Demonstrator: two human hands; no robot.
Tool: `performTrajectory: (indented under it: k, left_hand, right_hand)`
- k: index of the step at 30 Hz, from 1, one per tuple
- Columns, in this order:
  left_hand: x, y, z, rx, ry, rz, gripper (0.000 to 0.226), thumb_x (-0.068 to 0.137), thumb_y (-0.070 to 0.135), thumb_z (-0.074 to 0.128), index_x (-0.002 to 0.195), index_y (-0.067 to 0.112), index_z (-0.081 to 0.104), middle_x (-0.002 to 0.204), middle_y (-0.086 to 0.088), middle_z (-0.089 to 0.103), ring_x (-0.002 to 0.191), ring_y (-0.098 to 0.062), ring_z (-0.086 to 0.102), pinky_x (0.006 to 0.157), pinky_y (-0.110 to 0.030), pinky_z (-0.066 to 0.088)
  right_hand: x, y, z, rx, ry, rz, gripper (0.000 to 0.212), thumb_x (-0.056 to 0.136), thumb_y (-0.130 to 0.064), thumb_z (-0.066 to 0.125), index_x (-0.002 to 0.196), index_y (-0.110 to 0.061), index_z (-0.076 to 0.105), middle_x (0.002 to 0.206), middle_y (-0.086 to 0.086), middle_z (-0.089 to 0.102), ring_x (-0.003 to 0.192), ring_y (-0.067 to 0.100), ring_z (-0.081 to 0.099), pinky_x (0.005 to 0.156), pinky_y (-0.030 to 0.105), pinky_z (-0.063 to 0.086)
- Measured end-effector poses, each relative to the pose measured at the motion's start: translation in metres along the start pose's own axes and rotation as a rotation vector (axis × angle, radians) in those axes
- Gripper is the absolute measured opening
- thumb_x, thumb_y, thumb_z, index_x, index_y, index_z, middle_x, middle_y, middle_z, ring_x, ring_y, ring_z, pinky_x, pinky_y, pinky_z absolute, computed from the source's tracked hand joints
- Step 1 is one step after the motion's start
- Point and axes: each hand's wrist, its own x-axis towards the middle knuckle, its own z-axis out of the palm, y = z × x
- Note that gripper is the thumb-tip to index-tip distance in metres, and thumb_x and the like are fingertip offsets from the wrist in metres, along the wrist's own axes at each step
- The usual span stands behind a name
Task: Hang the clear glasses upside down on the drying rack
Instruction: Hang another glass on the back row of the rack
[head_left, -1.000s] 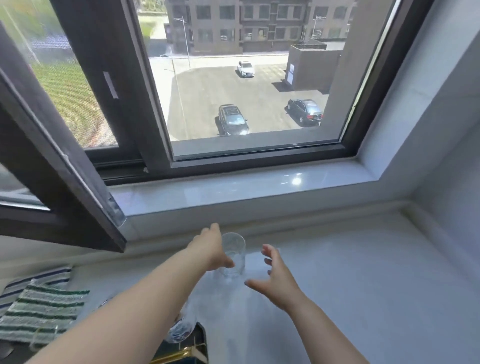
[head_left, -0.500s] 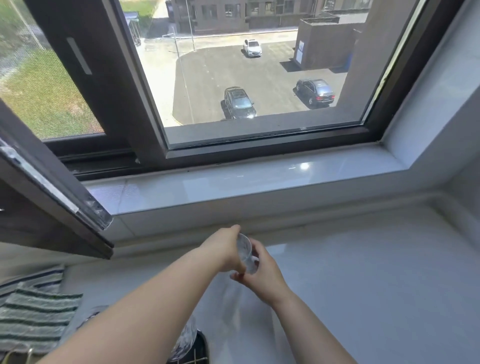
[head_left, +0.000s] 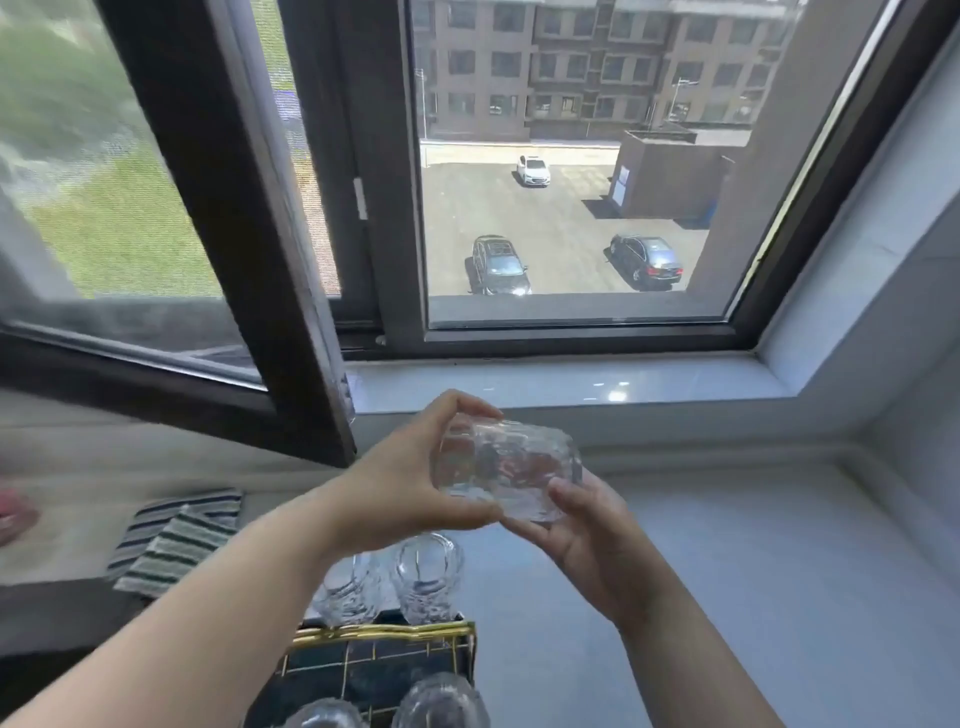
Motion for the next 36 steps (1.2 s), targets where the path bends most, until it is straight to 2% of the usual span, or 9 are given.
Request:
performTrajectory:
  k: [2, 5, 8, 12, 15, 20, 26, 31, 36]
  left_hand:
    - [-0.031, -0.002, -0.025, 0.161, 0.104, 0.036, 0.063, 0.065, 0.024, 0.08, 0.112, 0.044, 0.043, 0.119, 0.017, 0.053, 0.105, 0.006, 0.055, 0.082, -0.009, 0.046]
    - [-0.078, -0.009, -0.063, 0.365, 0.209, 0.026, 0.062, 0.064, 0.037, 0.078, 0.114, 0.047, 0.041, 0.122, 0.03, 0.044, 0.111, 0.025, 0.034, 0.087, 0.003, 0.029]
    - [-0.111, -0.026, -0.084, 0.36, 0.316, -0.038, 0.059, 0.064, 0.043, 0.077, 0.111, 0.044, 0.041, 0.117, 0.025, 0.051, 0.112, 0.013, 0.042, 0.096, -0.017, 0.034]
    - [-0.128, -0.056, -0.087, 0.289, 0.487, -0.105, 0.073, 0.064, 0.044, 0.076, 0.123, 0.049, 0.033, 0.118, 0.017, 0.052, 0.112, -0.005, 0.048, 0.095, -0.034, 0.038]
    - [-0.14, -0.083, -0.083, 0.202, 0.536, -0.161, 0.073, 0.059, 0.042, 0.078, 0.121, 0.048, 0.041, 0.122, 0.014, 0.055, 0.113, -0.009, 0.05, 0.098, -0.043, 0.044]
    - [-0.151, -0.121, -0.07, 0.127, 0.653, -0.218, 0.063, 0.054, 0.036, 0.084, 0.104, 0.048, 0.049, 0.101, 0.028, 0.058, 0.096, 0.012, 0.049, 0.075, -0.018, 0.04]
    - [-0.145, -0.149, -0.077, 0.096, 0.606, -0.323, 0.066, 0.052, 0.026, 0.088, 0.104, 0.039, 0.048, 0.099, 0.023, 0.058, 0.095, -0.001, 0.054, 0.075, -0.02, 0.043]
    - [-0.134, -0.169, -0.075, 0.06, 0.501, -0.363, 0.082, 0.049, 0.018, 0.089, 0.107, 0.05, 0.041, 0.097, 0.025, 0.058, 0.092, 0.007, 0.053, 0.071, -0.015, 0.042]
    - [-0.133, -0.182, -0.069, 0.072, 0.488, -0.394, 0.066, 0.052, 0.022, 0.088, 0.088, 0.062, 0.049, 0.089, 0.029, 0.06, 0.082, 0.015, 0.054, 0.061, -0.008, 0.039]
  right_hand:
    - [0.007, -0.01, 0.035, -0.196, 0.015, -0.047, 0.059, 0.066, -0.022, 0.077, 0.12, -0.015, 0.055, 0.121, 0.011, 0.063, 0.111, 0.028, 0.061, 0.086, 0.036, 0.052]
    - [0.024, -0.013, 0.092, -0.597, 0.066, -0.1, 0.077, 0.051, -0.025, 0.086, 0.118, -0.031, 0.05, 0.121, 0.002, 0.058, 0.097, 0.023, 0.067, 0.08, 0.034, 0.057]
    - [0.044, -0.003, 0.141, -0.903, -0.017, -0.148, 0.077, 0.053, -0.019, 0.087, 0.117, -0.033, 0.047, 0.117, -0.006, 0.056, 0.097, 0.019, 0.065, 0.083, 0.04, 0.056]
    - [0.068, 0.019, 0.175, -1.151, -0.107, -0.14, 0.078, 0.056, -0.022, 0.087, 0.119, -0.034, 0.045, 0.112, -0.009, 0.057, 0.1, 0.012, 0.059, 0.082, 0.025, 0.05]
    - [0.077, 0.042, 0.183, -1.257, -0.196, -0.096, 0.081, 0.057, -0.022, 0.086, 0.125, -0.03, 0.043, 0.122, -0.006, 0.056, 0.106, 0.009, 0.052, 0.088, 0.024, 0.044]
    - [0.087, 0.076, 0.187, -1.399, -0.325, -0.062, 0.085, 0.06, -0.02, 0.084, 0.131, -0.026, 0.039, 0.132, -0.003, 0.048, 0.115, 0.013, 0.047, 0.092, 0.022, 0.038]
    - [0.099, 0.104, 0.184, -1.491, -0.358, 0.004, 0.086, 0.062, -0.021, 0.083, 0.133, -0.024, 0.035, 0.139, 0.0, 0.044, 0.119, 0.019, 0.046, 0.097, 0.031, 0.042]
    - [0.107, 0.116, 0.171, -1.579, -0.385, 0.091, 0.084, 0.058, -0.026, 0.085, 0.127, -0.023, 0.037, 0.133, 0.003, 0.049, 0.11, 0.024, 0.052, 0.089, 0.035, 0.046]
    - [0.11, 0.126, 0.164, -1.648, -0.452, 0.119, 0.084, 0.055, -0.025, 0.086, 0.123, -0.021, 0.036, 0.126, 0.006, 0.053, 0.099, 0.025, 0.055, 0.076, 0.032, 0.045]
